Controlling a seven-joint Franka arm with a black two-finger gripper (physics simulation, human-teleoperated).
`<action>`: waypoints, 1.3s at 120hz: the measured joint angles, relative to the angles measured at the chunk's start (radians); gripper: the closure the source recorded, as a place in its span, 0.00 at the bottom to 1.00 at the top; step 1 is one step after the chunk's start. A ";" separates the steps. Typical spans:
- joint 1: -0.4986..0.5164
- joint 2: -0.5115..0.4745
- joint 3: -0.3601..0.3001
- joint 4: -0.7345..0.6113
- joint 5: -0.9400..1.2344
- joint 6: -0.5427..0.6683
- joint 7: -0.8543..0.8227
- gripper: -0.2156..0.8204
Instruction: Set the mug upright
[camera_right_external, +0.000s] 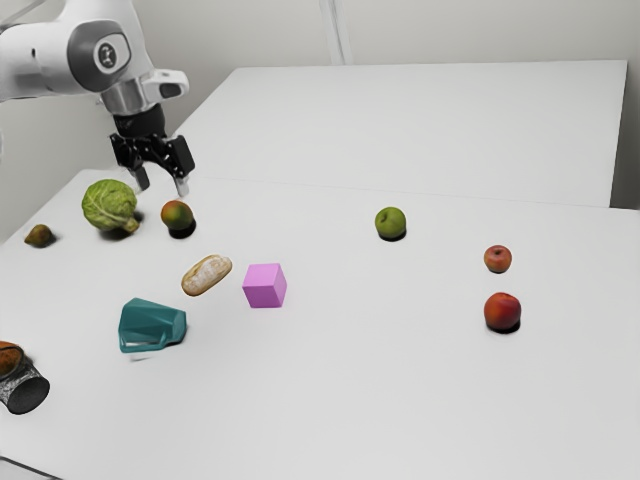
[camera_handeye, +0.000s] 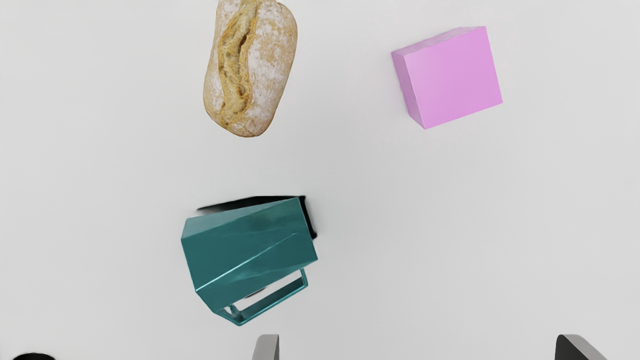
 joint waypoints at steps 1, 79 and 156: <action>-0.002 0.001 0.001 0.000 -0.001 0.006 0.002 0.21; 0.081 0.161 0.399 -0.230 -0.513 0.025 0.169 0.21; 0.188 0.309 0.388 -0.326 -0.644 0.027 0.410 0.23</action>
